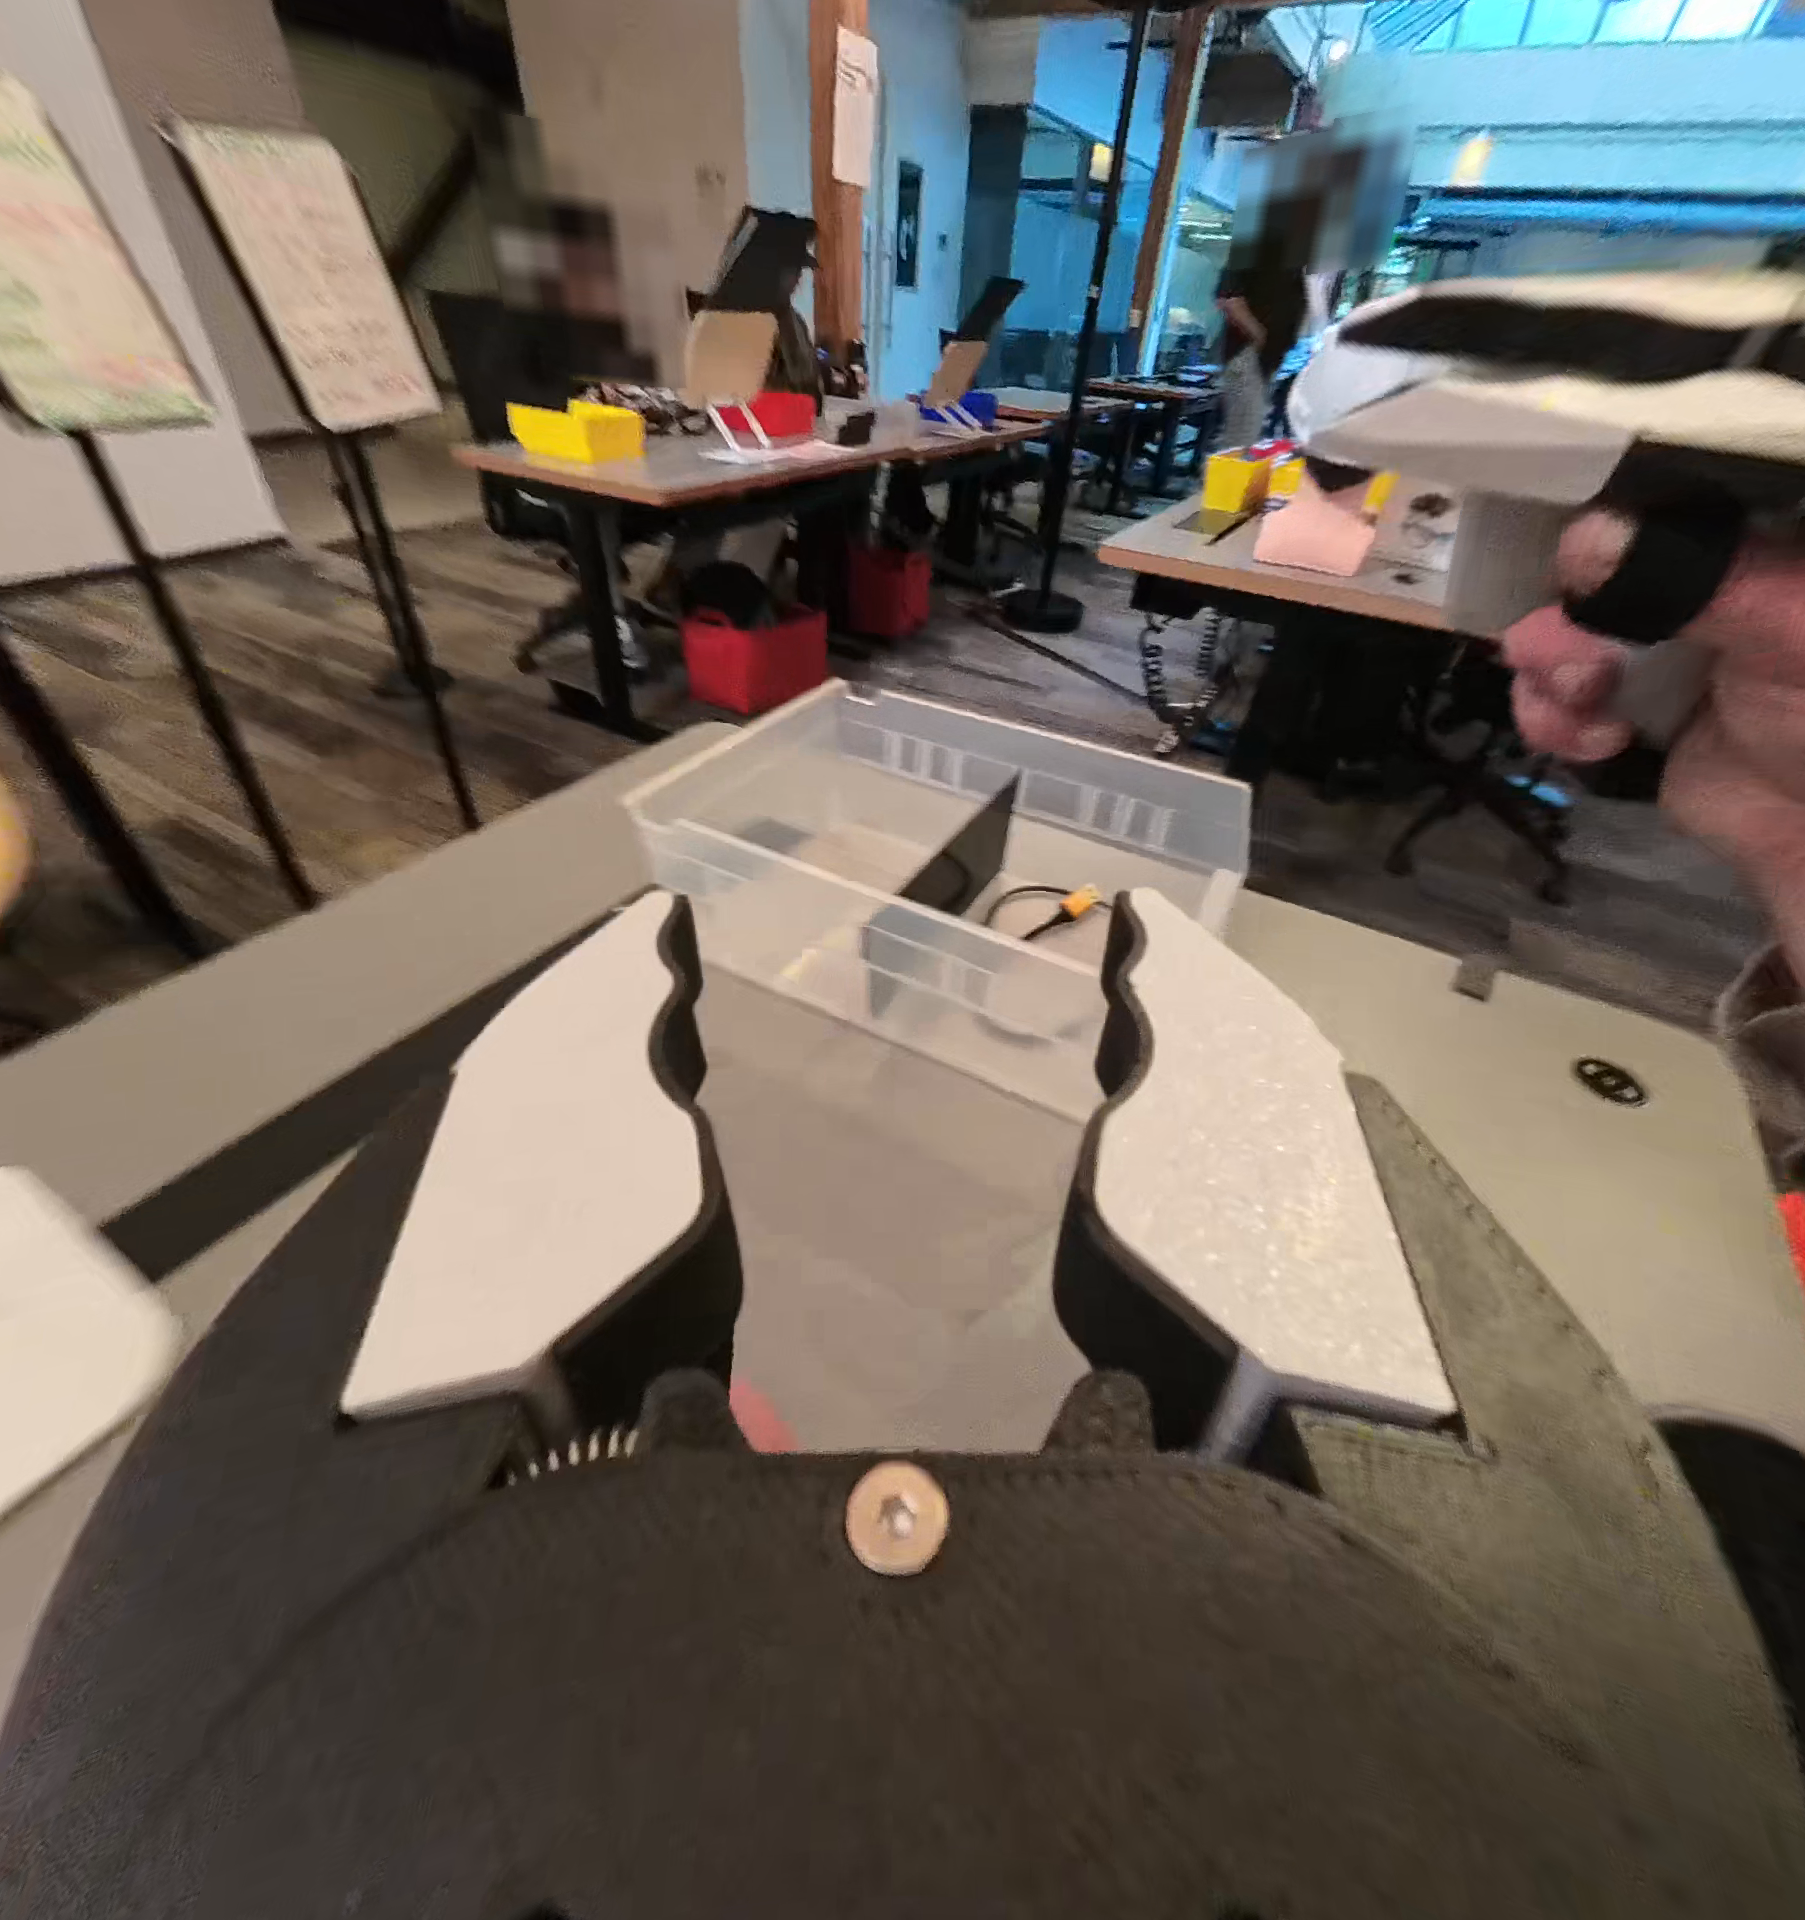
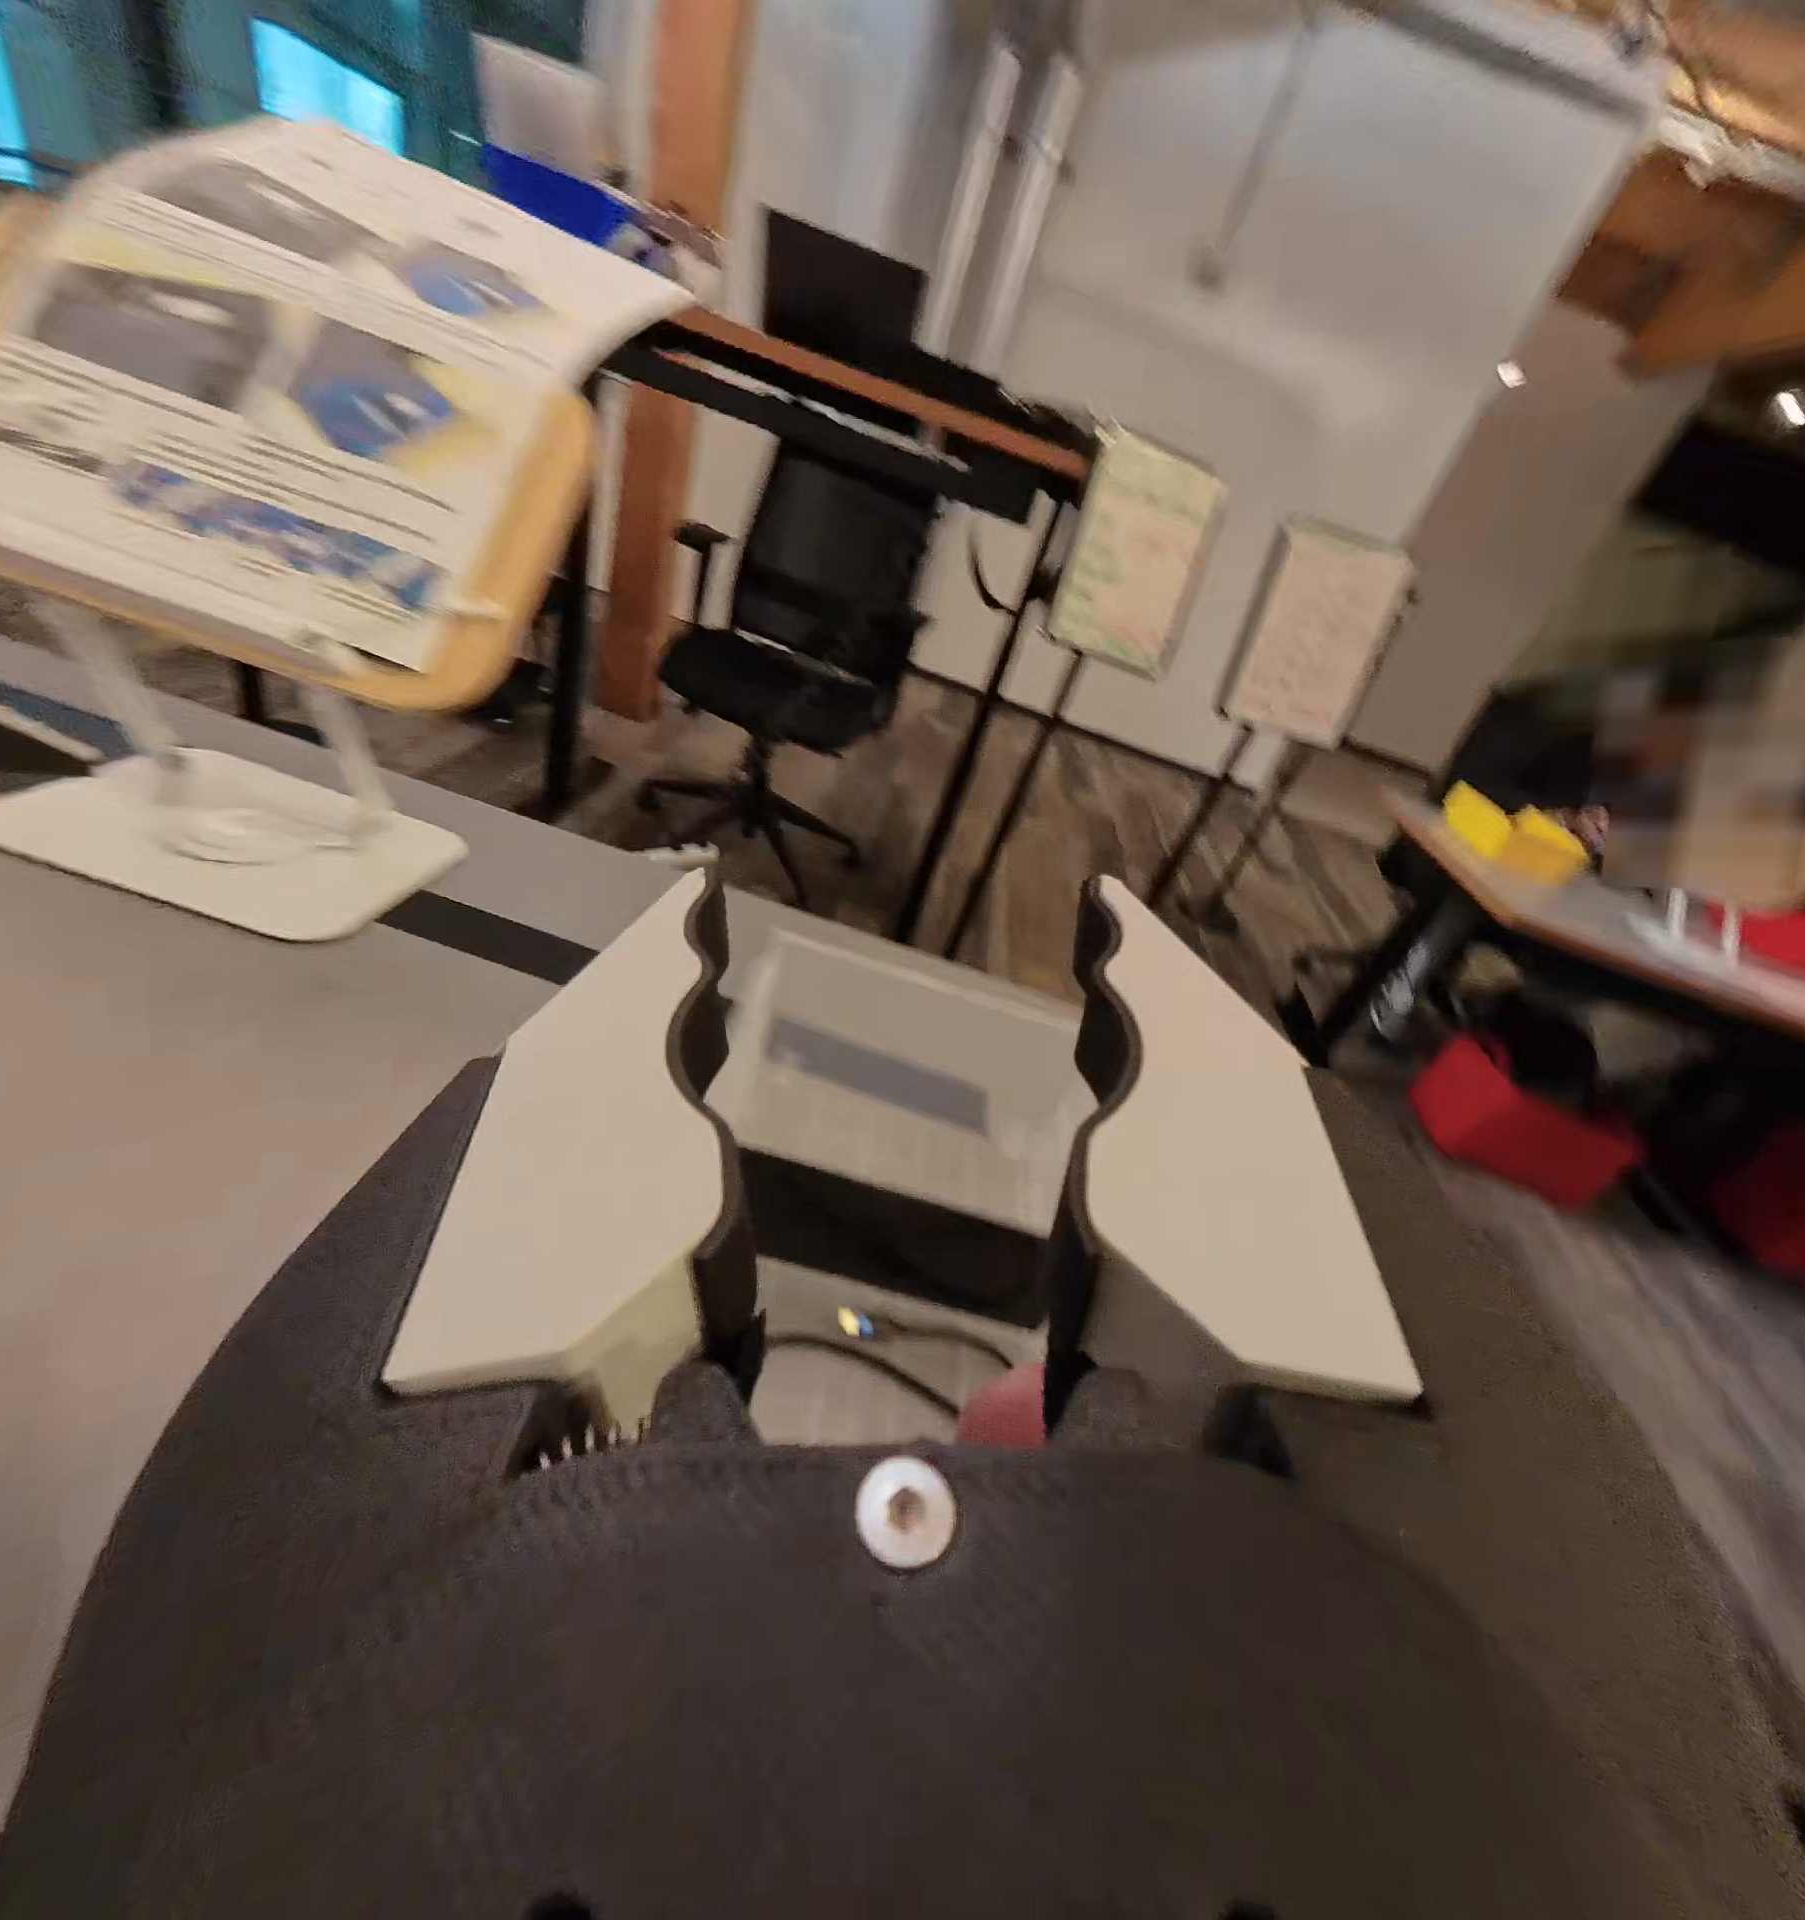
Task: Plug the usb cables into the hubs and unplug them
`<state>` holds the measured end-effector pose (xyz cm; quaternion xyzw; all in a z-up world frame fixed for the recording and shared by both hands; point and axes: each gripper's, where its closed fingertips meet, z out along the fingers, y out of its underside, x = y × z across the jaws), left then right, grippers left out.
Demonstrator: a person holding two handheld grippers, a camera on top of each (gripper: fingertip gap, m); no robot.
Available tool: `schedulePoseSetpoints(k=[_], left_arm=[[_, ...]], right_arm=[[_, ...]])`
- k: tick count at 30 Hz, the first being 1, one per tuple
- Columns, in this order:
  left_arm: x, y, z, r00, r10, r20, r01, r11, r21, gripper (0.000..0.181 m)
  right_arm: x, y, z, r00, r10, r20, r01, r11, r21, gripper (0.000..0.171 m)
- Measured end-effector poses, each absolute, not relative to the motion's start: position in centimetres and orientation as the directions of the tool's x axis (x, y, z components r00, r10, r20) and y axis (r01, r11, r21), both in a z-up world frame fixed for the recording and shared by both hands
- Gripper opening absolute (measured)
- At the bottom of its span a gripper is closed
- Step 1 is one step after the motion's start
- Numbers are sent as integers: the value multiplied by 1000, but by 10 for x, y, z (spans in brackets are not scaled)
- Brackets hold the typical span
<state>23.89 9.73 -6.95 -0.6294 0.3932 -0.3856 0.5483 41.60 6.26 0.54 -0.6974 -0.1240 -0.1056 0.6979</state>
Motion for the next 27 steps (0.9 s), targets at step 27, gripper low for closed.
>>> schedulePoseSetpoints(k=[27], left_arm=[[-262,290,-124,83,-758,-648,-996,-92,-19,106]], right_arm=[[149,172,15,819,545,177,146,100,-984,56]])
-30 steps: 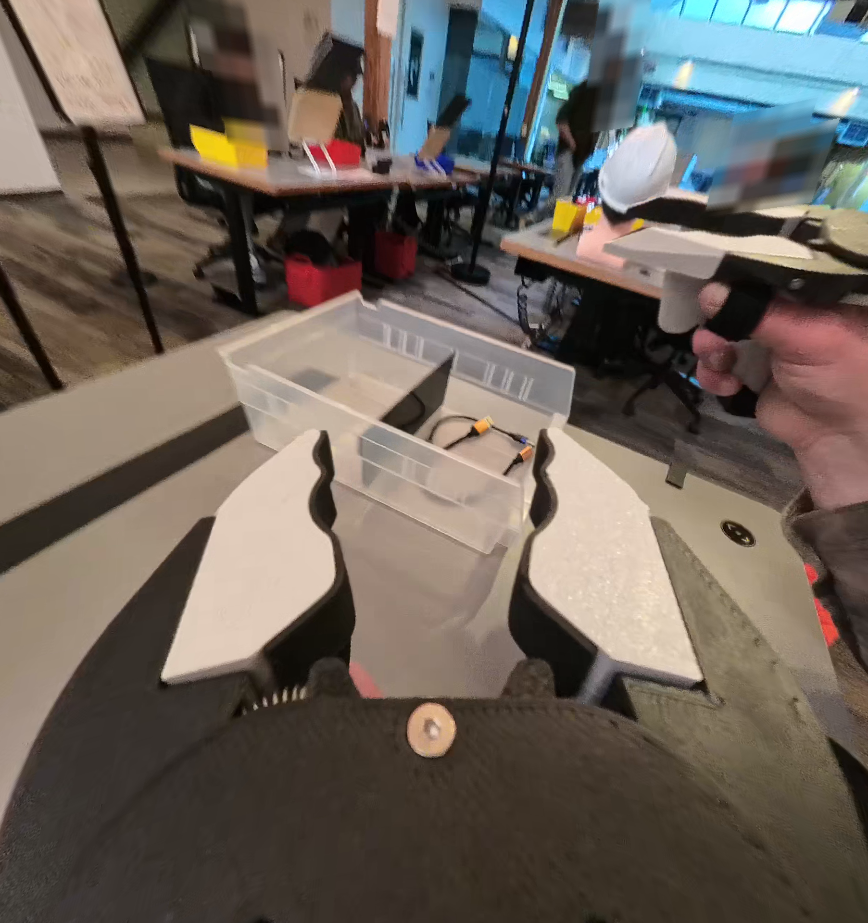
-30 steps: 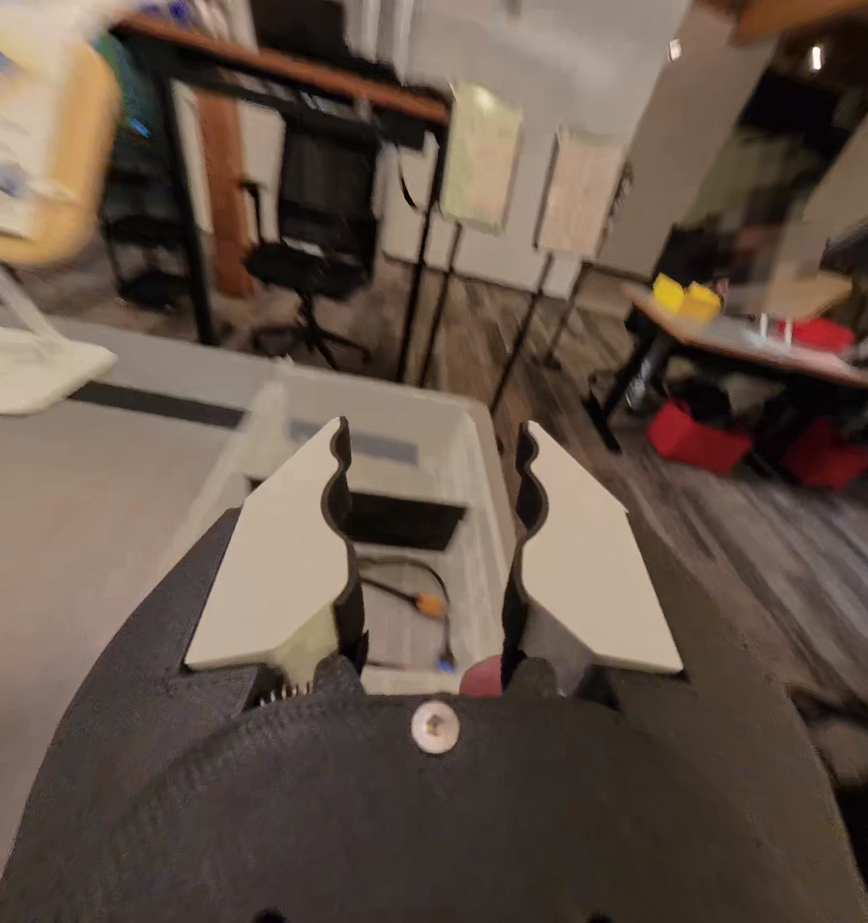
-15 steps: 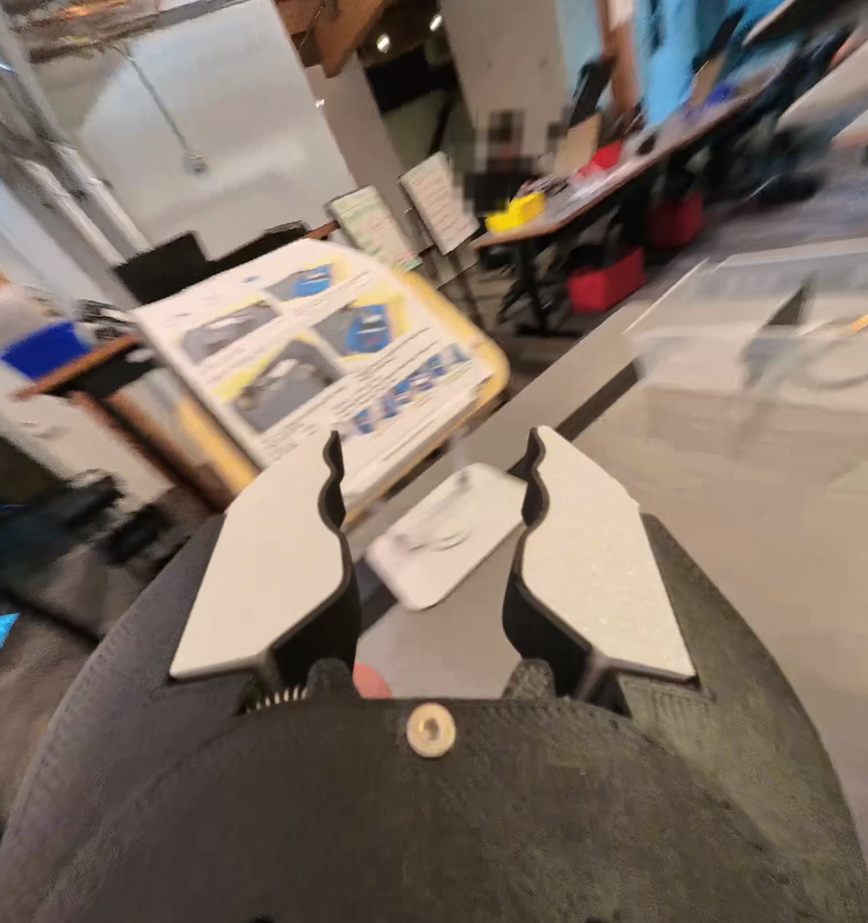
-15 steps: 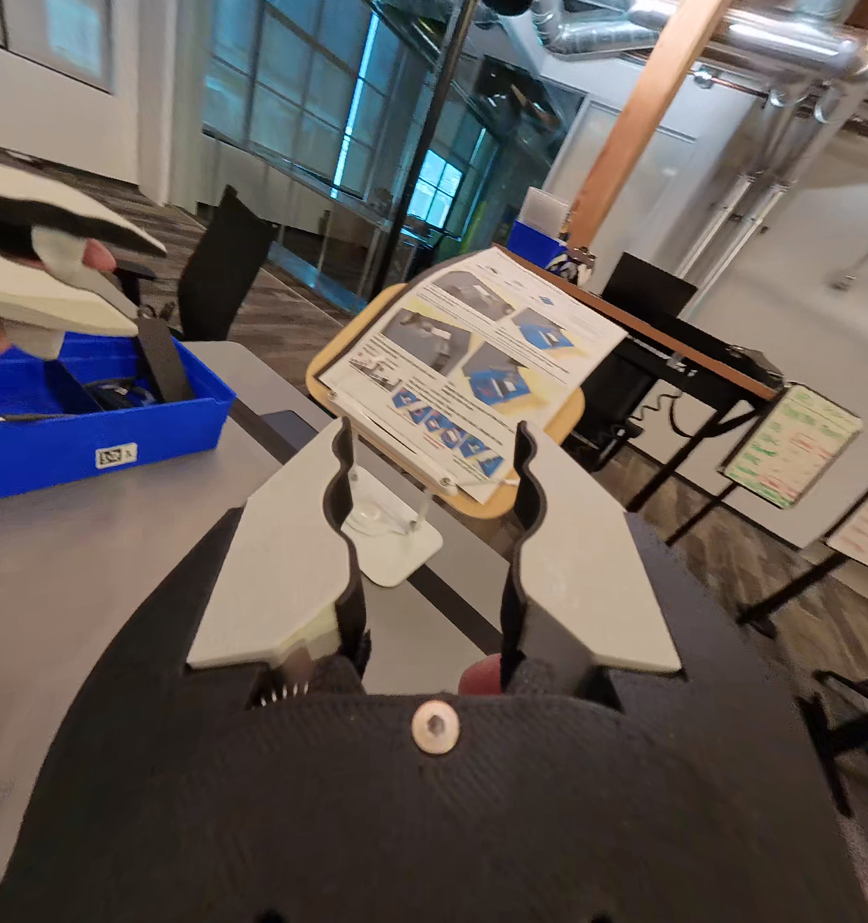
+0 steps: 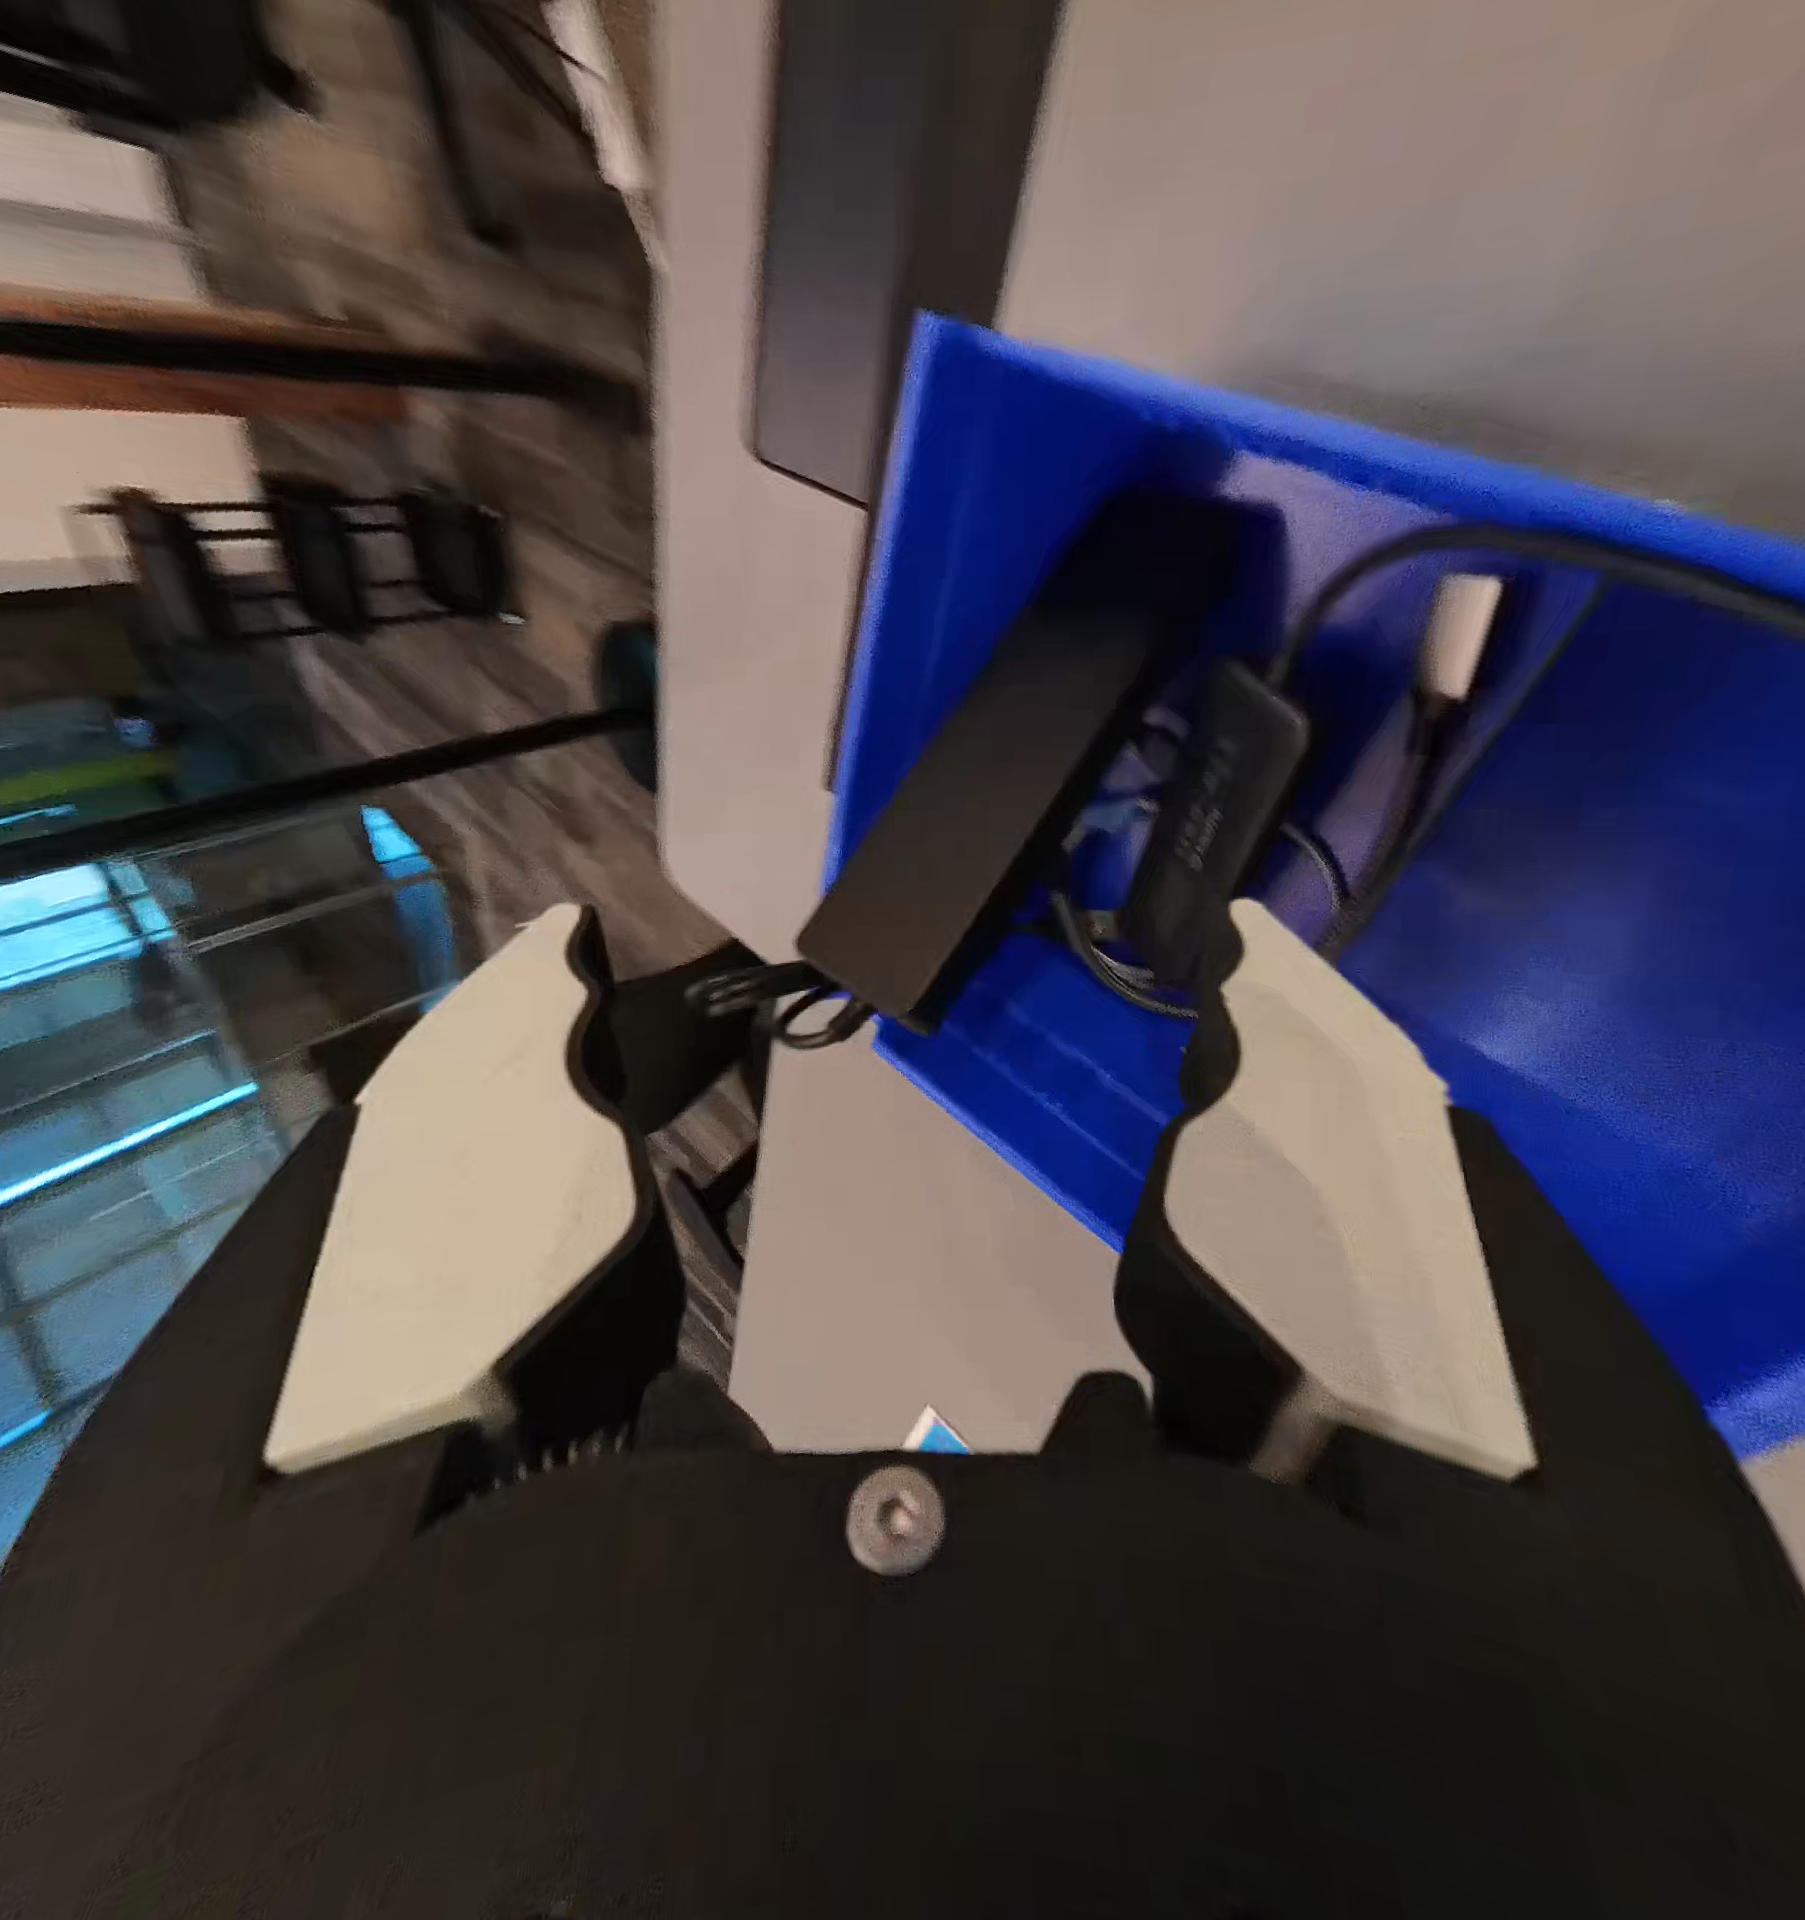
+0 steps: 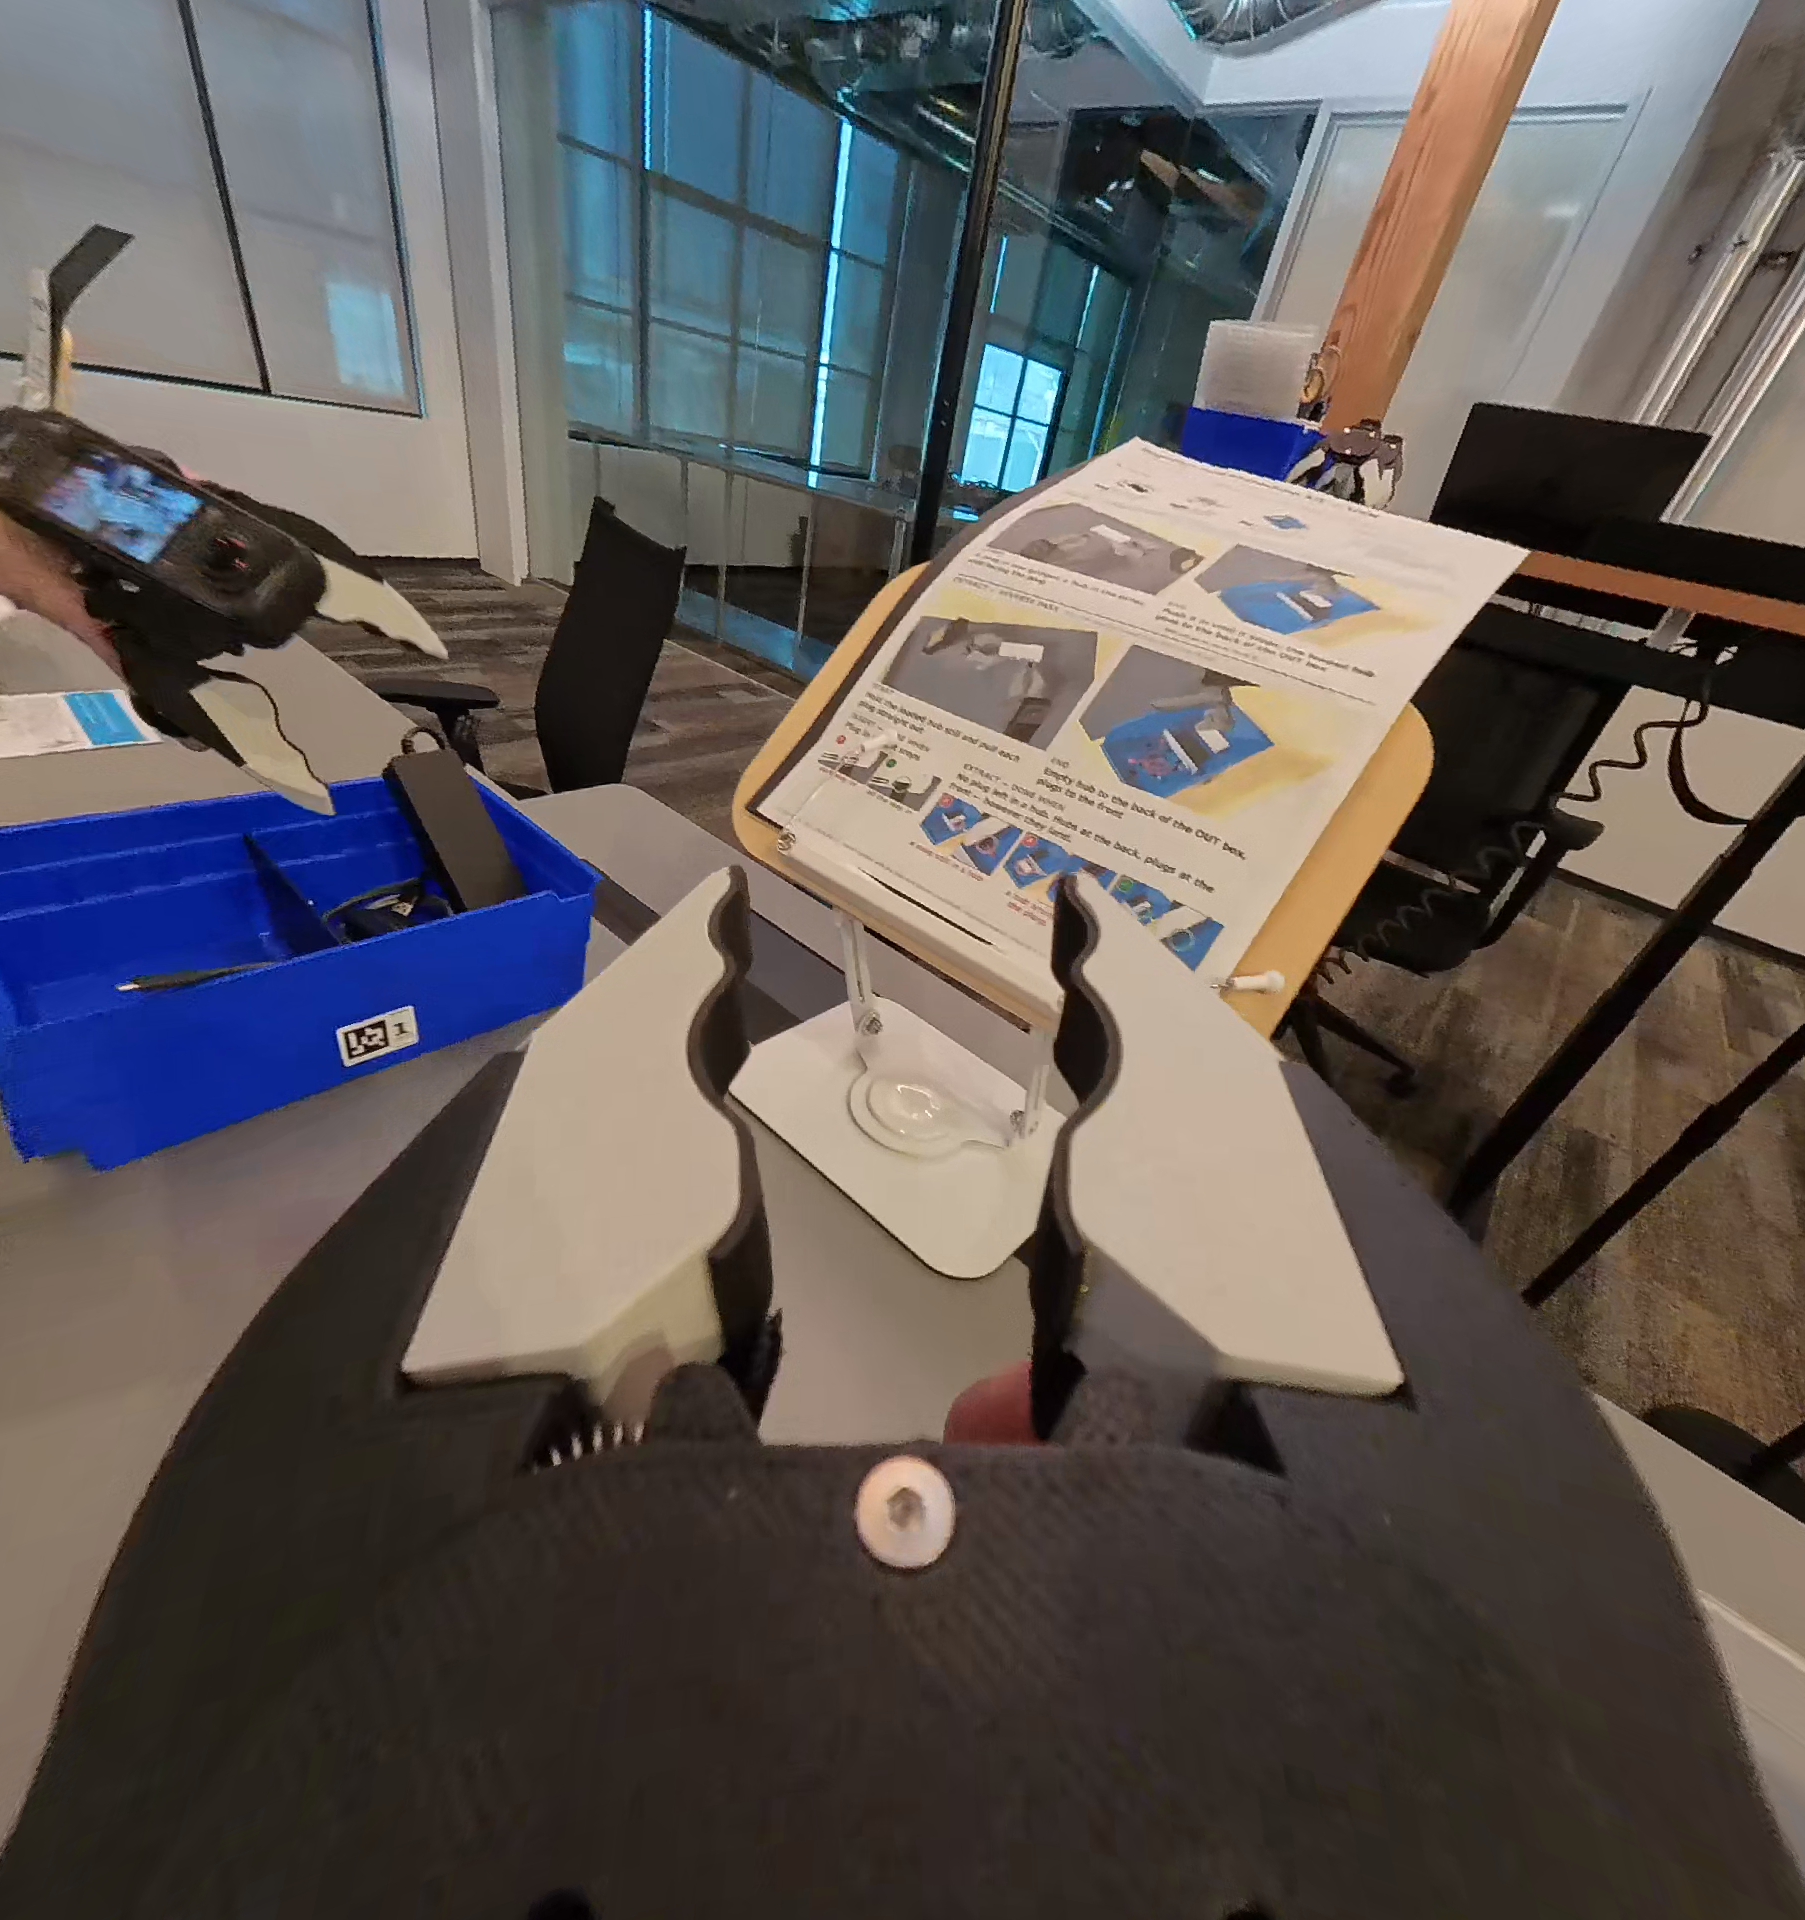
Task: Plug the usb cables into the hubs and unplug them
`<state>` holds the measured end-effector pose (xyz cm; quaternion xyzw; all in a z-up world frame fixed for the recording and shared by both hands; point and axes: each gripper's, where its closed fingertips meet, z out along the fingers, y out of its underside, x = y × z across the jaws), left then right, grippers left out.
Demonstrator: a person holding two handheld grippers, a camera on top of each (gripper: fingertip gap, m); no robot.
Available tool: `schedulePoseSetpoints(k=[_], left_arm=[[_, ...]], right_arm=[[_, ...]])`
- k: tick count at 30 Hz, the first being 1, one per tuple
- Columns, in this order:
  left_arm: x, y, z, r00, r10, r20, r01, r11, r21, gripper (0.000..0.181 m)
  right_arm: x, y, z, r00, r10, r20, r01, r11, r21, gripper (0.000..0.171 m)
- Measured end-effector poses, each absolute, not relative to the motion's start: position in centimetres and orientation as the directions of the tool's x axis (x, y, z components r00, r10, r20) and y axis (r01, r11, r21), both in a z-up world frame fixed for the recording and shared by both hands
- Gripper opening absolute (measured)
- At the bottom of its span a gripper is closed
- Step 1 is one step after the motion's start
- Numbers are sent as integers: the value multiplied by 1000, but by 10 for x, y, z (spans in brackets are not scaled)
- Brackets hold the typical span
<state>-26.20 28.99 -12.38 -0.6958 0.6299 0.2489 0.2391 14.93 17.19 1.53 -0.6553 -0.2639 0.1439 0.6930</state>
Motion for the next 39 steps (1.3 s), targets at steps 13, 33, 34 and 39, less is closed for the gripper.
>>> schedulePoseSetpoints(k=[13,33,34,39], left_arm=[[-323,338,-210,-84,-928,-364,-888,-96,450,92],[-328,346,-159,-156,-869,-470,-896,-76,438,61],[-328,346,-151,-153,-856,-494,-901,-85,425,61],[-331,344,-109,-114,-790,-603,-931,-127,343,60]], right_arm=[[164,200,-22,830,535,155,172,18,-985,55],[160,210,-46,819,557,141,191,-34,-981,55],[159,210,-47,818,559,140,192,-34,-981,55],[158,210,-47,814,563,140,193,-35,-981,55]])
